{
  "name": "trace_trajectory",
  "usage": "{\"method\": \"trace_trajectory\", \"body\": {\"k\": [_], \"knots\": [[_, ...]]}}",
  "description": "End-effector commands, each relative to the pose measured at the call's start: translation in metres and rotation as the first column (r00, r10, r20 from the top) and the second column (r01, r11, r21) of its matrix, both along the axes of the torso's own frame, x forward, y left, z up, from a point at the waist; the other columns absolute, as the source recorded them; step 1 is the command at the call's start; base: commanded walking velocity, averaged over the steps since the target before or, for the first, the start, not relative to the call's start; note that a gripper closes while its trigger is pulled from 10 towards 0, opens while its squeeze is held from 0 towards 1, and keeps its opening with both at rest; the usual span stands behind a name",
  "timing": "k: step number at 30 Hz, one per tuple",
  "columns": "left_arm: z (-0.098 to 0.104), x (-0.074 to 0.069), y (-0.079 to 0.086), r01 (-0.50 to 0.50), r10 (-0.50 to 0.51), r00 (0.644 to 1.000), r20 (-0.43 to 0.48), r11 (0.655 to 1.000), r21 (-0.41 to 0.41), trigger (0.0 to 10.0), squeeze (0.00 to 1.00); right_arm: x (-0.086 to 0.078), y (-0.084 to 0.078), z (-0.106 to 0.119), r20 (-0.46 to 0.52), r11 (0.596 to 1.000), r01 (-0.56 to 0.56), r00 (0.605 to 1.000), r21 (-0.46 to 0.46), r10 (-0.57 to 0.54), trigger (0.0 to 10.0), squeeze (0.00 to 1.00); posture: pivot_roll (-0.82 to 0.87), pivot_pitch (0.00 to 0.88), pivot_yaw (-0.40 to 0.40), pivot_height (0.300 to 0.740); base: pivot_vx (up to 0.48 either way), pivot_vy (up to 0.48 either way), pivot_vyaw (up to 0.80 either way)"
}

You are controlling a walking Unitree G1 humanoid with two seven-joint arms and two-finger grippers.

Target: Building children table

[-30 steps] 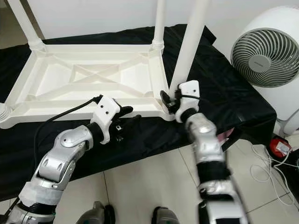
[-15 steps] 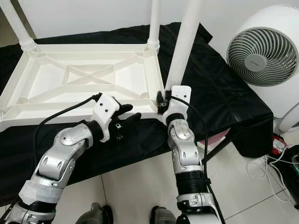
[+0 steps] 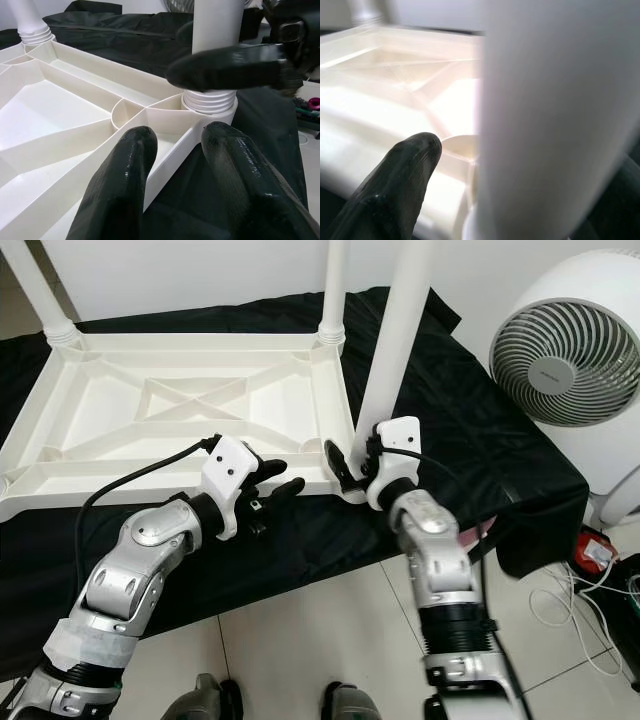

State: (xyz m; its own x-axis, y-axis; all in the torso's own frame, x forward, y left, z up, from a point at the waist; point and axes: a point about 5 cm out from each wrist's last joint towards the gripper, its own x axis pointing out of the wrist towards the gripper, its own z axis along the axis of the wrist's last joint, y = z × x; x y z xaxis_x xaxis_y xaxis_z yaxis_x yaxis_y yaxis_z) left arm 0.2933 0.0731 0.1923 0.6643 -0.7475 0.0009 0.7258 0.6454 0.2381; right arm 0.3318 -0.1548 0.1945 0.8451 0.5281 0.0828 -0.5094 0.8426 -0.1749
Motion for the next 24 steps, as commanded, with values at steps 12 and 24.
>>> {"method": "trace_trajectory", "body": {"k": [12,24], "knots": [[0.004,0.001,-0.004,-0.013,0.013,1.000,0.010,1.000,-0.024,10.0,0.00,0.018,-0.019,0.002,-0.023,0.936,-0.228,0.973,-0.268,0.231,10.0,0.00,-0.07,0.111,0.016,0.740,0.000,0.000,0.00],[0.004,0.000,-0.004,-0.015,0.015,1.000,0.009,1.000,-0.028,10.0,0.00,0.025,-0.027,-0.013,-0.080,0.920,-0.259,0.966,-0.294,0.246,0.0,0.00,-0.07,0.111,0.013,0.740,0.000,0.000,0.00]]}}
